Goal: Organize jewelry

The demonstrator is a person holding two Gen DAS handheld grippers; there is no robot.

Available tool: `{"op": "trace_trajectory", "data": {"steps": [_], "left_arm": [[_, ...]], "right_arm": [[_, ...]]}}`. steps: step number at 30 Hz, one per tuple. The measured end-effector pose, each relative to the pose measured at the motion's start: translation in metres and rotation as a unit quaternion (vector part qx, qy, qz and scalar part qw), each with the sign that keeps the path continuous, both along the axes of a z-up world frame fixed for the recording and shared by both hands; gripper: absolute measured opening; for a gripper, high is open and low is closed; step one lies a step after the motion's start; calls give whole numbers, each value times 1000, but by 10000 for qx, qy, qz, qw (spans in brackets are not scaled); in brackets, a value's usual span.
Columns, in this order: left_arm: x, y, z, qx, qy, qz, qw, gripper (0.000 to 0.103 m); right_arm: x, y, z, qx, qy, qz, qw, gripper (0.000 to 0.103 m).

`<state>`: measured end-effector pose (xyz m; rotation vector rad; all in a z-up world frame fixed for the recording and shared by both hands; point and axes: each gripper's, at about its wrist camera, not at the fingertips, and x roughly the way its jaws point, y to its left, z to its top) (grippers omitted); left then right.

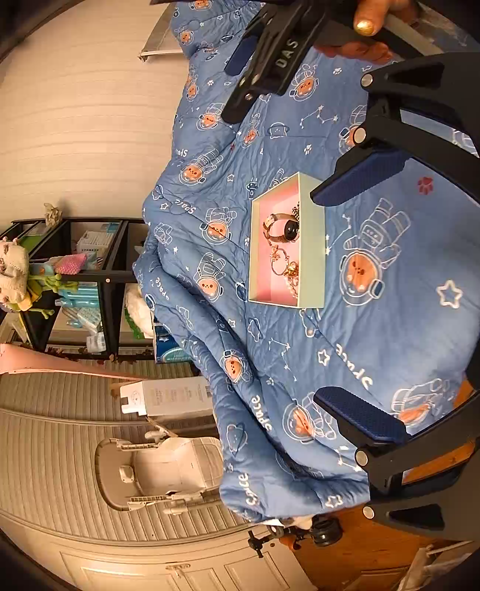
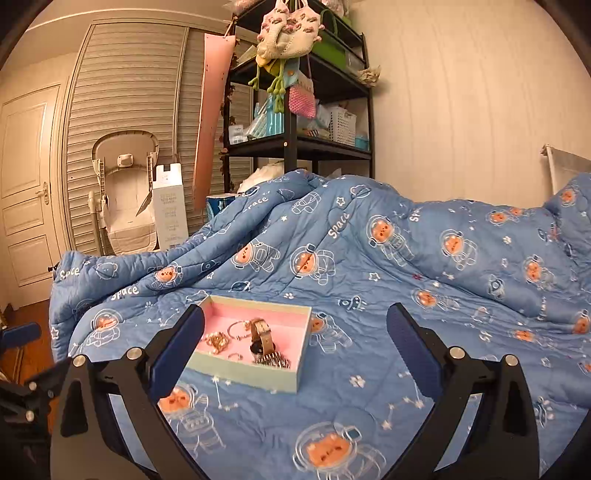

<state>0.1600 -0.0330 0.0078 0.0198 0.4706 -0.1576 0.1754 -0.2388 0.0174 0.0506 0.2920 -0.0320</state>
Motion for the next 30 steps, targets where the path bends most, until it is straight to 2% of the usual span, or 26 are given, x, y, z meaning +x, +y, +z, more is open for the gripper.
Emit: {"op": "trace_trajectory", "data": {"steps": [6, 9, 10, 12, 15, 21, 30], "left_arm": [[-73, 10, 1, -246, 16, 155, 9996, 96], [-107, 11, 1, -467, -78, 299, 9984, 96], [-118, 10, 1, -482, -183, 317, 9982, 96], [-135, 6, 1, -247, -442, 436, 9978, 96], [-140, 9, -2, -307, -399, 490, 9975, 96], [-143, 16, -3, -409, -412, 711, 9958, 96], [-147, 12, -4, -256, -444, 665, 9965, 96]], "right_arm": [[-87, -5, -9, 50, 358, -281, 9989, 97], [-120, -6, -13, 143, 548, -209, 9982, 97], [-128, -5, -13, 108, 533, -214, 9983, 97], [-145, -3, -18, -22, 449, -168, 9988, 97], [-152, -3, -21, -78, 494, -151, 9986, 97], [-166, 0, -16, -140, 189, -155, 9996, 97], [-161, -2, -19, -93, 318, -156, 9993, 97]]}}
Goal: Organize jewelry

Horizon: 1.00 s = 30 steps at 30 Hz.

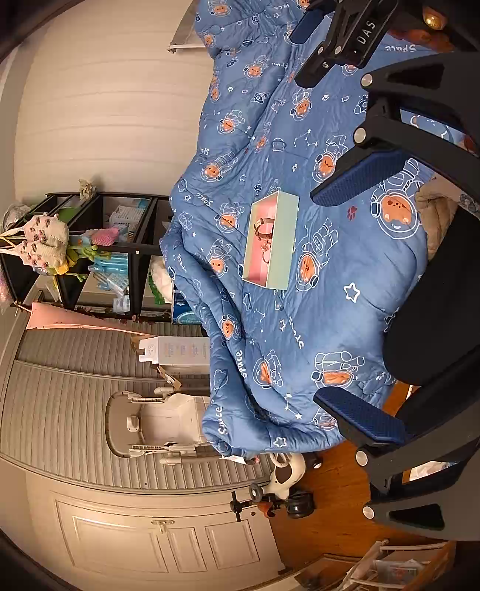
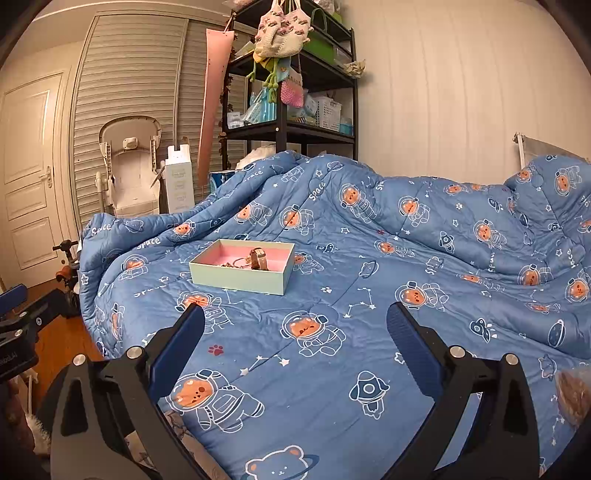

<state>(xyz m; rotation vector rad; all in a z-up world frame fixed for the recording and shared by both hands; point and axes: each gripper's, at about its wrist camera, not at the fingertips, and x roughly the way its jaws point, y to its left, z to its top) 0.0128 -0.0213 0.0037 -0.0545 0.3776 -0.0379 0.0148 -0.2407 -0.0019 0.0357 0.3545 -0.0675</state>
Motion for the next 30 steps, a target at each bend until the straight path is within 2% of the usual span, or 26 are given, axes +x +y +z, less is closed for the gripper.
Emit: {"op": "trace_trajectory", "data": {"steps": [30], "left_arm": [[2, 4, -3, 28, 158, 33, 9999, 96]], "right_arm": [[1, 0, -2, -16, -2, 25, 10000, 97]]}}
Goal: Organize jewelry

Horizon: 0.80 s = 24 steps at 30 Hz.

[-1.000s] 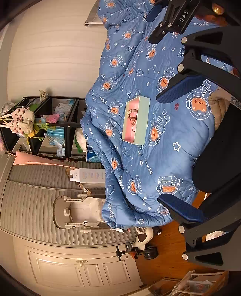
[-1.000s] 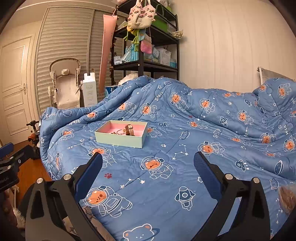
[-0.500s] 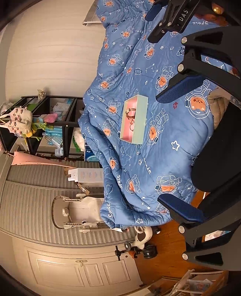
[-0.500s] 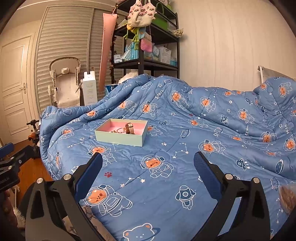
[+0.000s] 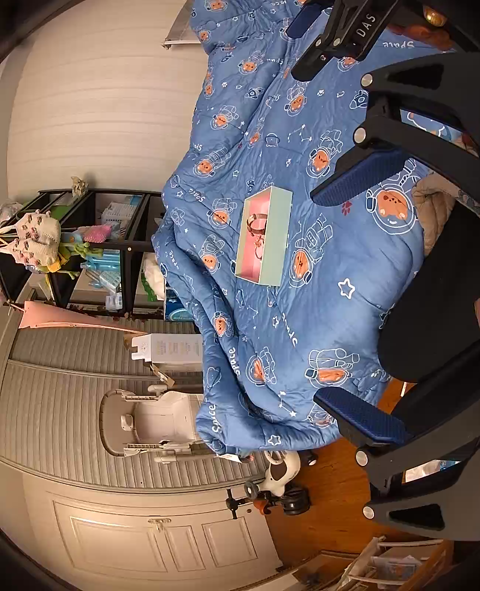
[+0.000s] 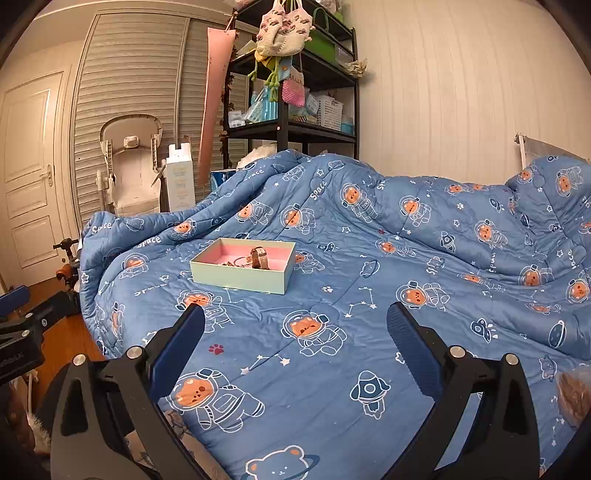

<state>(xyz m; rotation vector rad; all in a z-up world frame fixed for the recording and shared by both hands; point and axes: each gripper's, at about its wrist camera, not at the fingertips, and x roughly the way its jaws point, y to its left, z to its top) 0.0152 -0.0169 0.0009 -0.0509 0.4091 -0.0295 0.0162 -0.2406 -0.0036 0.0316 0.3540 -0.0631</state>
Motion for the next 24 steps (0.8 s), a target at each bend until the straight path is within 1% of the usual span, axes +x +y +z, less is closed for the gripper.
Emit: {"op": "trace_trajectory", "data": {"steps": [8, 15, 24], "left_arm": [[0, 1, 1, -4, -10, 10, 10000, 96], [1, -2, 3, 114, 2, 84, 9999, 96], [0, -3, 4, 124, -34, 66, 9999, 96]], "right_arm": [[0, 1, 0, -27, -17, 28, 10000, 97], [0, 0, 0, -31, -17, 27, 10000, 97], [-1, 0, 0, -27, -26, 13, 10000, 97]]}}
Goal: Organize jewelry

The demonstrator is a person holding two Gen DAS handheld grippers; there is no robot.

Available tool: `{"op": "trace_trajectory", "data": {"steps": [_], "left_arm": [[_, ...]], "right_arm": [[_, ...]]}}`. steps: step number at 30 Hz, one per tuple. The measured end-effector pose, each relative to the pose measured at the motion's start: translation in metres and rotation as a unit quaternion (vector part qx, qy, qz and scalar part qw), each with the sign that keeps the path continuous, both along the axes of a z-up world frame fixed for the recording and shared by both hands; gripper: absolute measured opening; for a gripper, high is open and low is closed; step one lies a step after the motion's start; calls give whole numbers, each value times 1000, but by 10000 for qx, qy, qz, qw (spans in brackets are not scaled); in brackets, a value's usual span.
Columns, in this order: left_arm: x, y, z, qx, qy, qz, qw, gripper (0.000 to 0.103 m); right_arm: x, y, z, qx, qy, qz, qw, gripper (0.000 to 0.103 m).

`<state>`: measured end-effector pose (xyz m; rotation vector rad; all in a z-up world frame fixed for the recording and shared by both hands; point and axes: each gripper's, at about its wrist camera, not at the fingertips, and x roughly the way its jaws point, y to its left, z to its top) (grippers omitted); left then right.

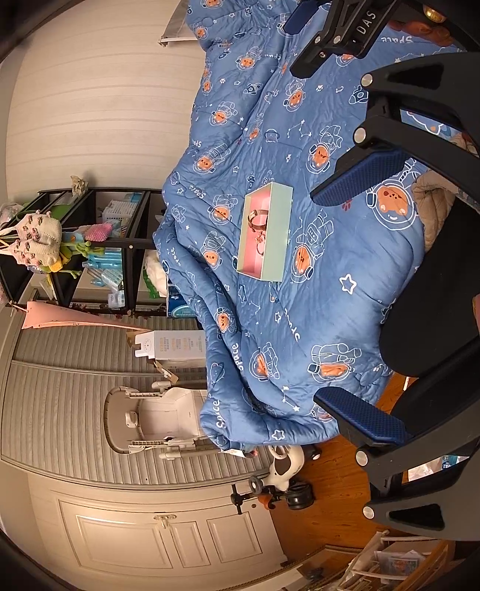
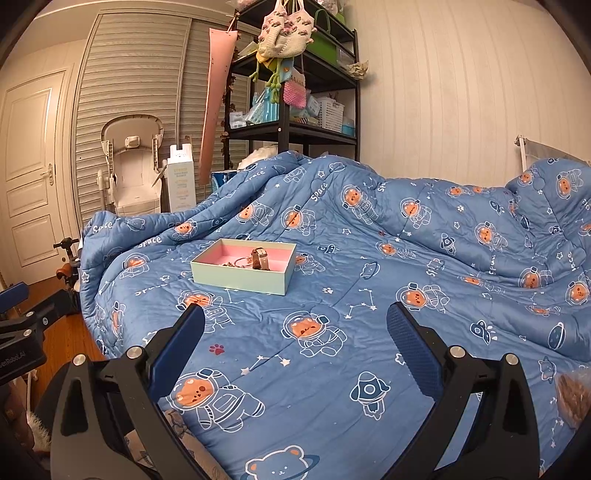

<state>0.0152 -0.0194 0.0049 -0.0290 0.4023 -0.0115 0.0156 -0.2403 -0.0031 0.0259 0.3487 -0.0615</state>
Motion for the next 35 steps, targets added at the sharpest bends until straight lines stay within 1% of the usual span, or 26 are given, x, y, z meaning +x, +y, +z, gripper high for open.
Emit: {"op": "trace_trajectory", "data": {"steps": [13, 22, 35], "left_arm": [[-1, 0, 1, -60, -54, -75, 9999, 96], [-4, -6, 2, -1, -142, -115, 9998, 96], [-4, -6, 2, -24, -123, -112, 9999, 96]], "right_arm": [[-1, 1, 0, -7, -19, 3, 10000, 97], [-1, 0, 1, -10, -27, 3, 10000, 97], [-1, 0, 1, -19, -25, 7, 10000, 97]]}}
